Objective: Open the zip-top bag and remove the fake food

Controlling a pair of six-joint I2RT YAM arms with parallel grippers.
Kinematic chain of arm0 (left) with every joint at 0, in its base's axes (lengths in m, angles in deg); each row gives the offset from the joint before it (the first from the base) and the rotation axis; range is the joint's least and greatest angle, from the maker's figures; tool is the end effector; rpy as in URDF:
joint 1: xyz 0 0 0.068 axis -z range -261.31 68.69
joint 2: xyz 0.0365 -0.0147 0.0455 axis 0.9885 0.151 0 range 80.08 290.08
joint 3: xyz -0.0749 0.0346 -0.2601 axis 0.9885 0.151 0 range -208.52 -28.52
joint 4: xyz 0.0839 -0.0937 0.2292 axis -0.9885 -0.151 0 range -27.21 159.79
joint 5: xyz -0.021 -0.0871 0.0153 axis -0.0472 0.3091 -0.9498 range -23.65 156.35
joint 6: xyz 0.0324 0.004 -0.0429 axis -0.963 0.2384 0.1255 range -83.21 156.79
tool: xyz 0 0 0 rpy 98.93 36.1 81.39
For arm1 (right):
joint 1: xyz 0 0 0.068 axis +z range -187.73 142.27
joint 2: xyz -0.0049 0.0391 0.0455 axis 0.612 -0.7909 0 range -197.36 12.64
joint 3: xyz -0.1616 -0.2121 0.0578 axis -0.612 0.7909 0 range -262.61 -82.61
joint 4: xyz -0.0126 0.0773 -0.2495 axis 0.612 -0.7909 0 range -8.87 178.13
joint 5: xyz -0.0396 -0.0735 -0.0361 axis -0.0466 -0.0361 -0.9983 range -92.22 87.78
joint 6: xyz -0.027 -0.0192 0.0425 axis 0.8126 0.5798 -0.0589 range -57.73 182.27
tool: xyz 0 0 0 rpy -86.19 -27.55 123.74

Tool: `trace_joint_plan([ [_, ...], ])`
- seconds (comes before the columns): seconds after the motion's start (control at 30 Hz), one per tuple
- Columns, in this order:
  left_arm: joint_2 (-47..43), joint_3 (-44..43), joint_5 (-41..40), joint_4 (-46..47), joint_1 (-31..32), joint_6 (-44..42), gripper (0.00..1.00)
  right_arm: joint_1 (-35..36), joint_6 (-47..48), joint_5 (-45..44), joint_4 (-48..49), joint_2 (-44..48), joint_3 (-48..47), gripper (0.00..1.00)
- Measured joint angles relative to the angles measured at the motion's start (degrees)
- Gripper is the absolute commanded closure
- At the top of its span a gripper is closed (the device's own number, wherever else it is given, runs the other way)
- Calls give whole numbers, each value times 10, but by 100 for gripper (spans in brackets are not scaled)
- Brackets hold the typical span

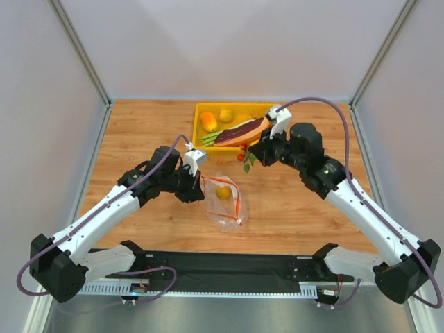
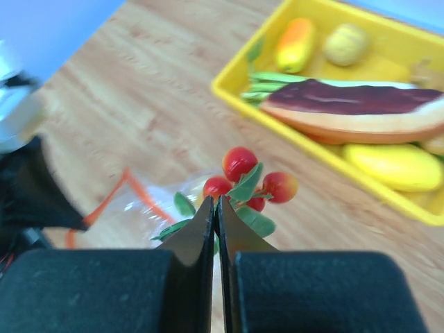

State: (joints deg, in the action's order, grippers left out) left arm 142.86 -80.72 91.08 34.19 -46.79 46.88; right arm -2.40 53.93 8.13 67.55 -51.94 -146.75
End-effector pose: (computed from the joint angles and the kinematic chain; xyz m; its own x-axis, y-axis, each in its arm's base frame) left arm 0.1767 -0.1397 0.2856 -0.7173 0.3002 -0.6288 0.6376 0.6468 -0.4185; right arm 0.2036 0.1521 0.3710 -0.3919 -0.1030 -0.9142 -0.6559 0.7281 0.1991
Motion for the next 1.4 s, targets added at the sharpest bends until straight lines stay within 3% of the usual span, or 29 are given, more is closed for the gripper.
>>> trace_joint_plan([
  [0.27,-2,0,0,0,0,0,100,-183,-3,43,66,-153,-33,100],
  [0.43,-3,0,0,0,0,0,100,-240,-15,50,87,-294,-75,100],
  [0.6,-3,0,0,0,0,0,100,-243,-19,53,94,-387,-129,100],
  [1.0,5,0,-2,-1,0,0,100,-233,-59,80,132,-412,-231,100],
  [1.2,8,0,-3,-2,0,-1,100,-211,-70,89,136,-514,-372,100],
  [1.4,10,0,-8,-3,0,-2,100,-188,-73,90,131,-608,-436,100],
])
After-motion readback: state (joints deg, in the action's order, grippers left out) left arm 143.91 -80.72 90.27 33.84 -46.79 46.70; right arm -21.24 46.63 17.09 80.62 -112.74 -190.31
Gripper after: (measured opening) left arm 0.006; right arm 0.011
